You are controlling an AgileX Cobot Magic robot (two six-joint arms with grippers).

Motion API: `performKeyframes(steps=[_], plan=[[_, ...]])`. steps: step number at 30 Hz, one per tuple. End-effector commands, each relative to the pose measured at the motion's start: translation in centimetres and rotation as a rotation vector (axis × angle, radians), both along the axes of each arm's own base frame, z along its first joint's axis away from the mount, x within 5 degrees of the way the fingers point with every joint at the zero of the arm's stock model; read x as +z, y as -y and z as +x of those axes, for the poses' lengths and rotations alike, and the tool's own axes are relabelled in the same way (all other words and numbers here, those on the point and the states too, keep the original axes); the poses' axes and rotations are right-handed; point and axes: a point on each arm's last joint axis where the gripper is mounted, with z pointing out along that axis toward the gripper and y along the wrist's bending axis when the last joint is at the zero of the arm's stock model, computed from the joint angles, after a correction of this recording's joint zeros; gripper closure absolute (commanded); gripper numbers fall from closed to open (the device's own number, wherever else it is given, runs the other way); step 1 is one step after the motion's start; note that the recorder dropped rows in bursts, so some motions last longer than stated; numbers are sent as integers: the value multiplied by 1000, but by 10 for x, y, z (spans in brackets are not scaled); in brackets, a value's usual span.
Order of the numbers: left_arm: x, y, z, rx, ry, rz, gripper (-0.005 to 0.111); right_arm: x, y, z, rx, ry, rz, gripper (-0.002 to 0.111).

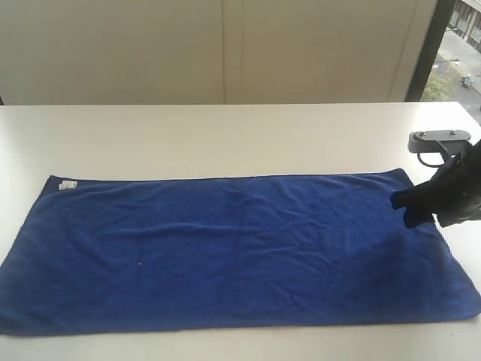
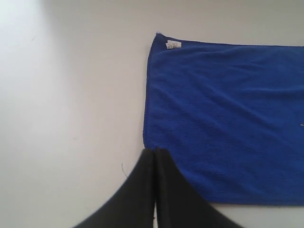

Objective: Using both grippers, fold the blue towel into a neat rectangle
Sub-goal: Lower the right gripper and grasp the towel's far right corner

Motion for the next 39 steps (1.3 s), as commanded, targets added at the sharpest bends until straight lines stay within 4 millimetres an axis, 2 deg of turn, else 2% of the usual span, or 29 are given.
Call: performKeyframes(steps=[1,9,13,24,30,36,39], plan=[[-1,1,0,-8,2,0,107,-8,3,-1,15,-28,-14,53],[-1,1,0,-8,2,0,107,-22,2,-3,18,-86,3,57],[-1,1,0,-8,2,0,107,-30,1,-5,21,-123,15,69],[-1,1,0,-8,2,0,107,-31,-1,-8,19,-163,38,94],[-1,1,0,-8,2,0,107,-21,-3,-10,17,-165,47,108],[-1,1,0,-8,2,0,107,-2,-4,-13,2,-143,54,108],[-1,1,0,-8,2,0,107,5,-11,-12,24,-128,47,108]])
